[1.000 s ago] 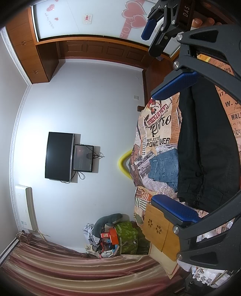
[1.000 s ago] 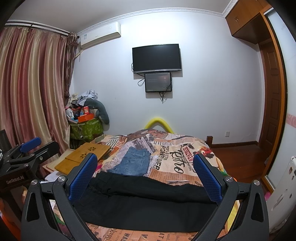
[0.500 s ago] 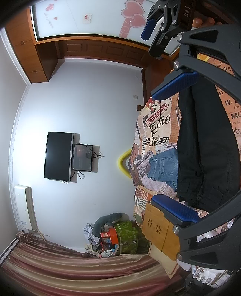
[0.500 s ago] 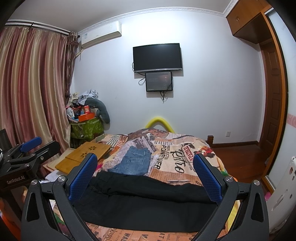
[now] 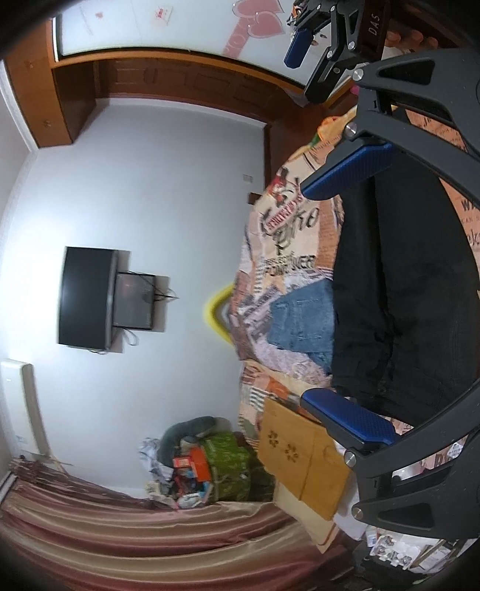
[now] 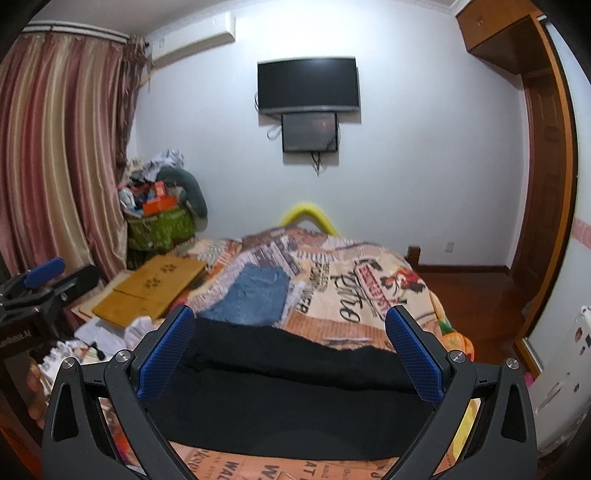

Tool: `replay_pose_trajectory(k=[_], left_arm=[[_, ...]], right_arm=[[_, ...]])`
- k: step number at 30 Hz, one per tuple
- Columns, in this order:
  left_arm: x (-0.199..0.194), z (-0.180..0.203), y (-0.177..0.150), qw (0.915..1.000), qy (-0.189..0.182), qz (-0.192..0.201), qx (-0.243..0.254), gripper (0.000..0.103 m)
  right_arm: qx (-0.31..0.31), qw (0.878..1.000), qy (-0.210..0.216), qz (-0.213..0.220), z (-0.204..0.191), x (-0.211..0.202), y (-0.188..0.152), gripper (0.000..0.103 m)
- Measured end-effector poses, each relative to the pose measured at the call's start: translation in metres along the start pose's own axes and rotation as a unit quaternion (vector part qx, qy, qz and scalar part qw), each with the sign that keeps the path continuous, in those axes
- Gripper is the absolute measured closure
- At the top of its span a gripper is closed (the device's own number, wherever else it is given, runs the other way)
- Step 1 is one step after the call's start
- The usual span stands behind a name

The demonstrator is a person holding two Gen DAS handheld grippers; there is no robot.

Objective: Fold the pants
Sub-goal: 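Grasp the black pants waistband with the left gripper while the right gripper grasps it too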

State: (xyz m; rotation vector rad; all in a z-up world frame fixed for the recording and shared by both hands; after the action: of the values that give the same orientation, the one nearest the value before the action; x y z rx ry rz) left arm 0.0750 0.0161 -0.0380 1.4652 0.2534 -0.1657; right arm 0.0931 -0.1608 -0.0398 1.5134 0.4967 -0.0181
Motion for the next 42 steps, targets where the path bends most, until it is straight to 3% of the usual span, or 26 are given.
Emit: replay_pose_trajectory(k=[9, 16, 19, 25, 28, 31, 35, 38, 42], left_arm=[[0.092, -0.035, -0.037, 0.9959, 0.034, -0.083, -0.016, 0.0], [0.156, -0.078, -0.069, 0.9932, 0.061, -0.097, -0.017, 0.0], [0.186, -0.102, -0.08, 0.9893, 0.093, -0.112, -0.007, 0.0], [0.242, -0.145, -0.094, 0.9791, 0.111, -0.17, -0.017, 0.0], [0.27, -0.163, -0.104, 0.9718, 0.11, -0.207, -0.023, 0.0], [0.303, -0.178, -0.119, 0.9584, 0.105, -0.264, -0.034, 0.02], [0.342, -0.196, -0.145, 0.9381, 0.092, -0.326, -0.071, 0.027], [0.361, -0.203, -0.159, 0.9272, 0.084, -0.353, -0.094, 0.036], [0.377, -0.205, -0.168, 0.9207, 0.072, -0.368, -0.11, 0.04]], right_arm=[[0.003, 0.998, -0.005, -0.067, 0.025, 0.071, -0.028, 0.0], [-0.007, 0.995, 0.021, -0.1, 0.042, 0.114, -0.048, 0.0], [-0.014, 0.992, 0.031, -0.12, 0.046, 0.135, -0.05, 0.0], [-0.012, 0.988, 0.041, -0.149, 0.061, 0.187, -0.054, 0.001], [-0.022, 0.986, 0.047, -0.159, 0.065, 0.211, -0.057, 0.002], [-0.029, 0.981, 0.061, -0.18, 0.07, 0.239, -0.061, 0.002], [-0.031, 0.971, 0.088, -0.22, 0.075, 0.273, -0.073, 0.003], [-0.035, 0.963, 0.106, -0.246, 0.077, 0.294, -0.083, 0.01], [-0.029, 0.946, 0.144, -0.288, 0.072, 0.32, -0.099, 0.011]])
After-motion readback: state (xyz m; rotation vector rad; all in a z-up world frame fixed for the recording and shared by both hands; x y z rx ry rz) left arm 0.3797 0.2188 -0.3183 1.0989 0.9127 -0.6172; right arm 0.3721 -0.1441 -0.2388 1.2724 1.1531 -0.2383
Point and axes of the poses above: each gripper's, at about its wrist camera, not at the fingertips, and x roughly the way its jaws point, z to its right, y to its top, the point moved 1 cm from there along x, roughly the way its jaws point, and after that the axes turned 6 degrees about z, right-handed, at the moved point
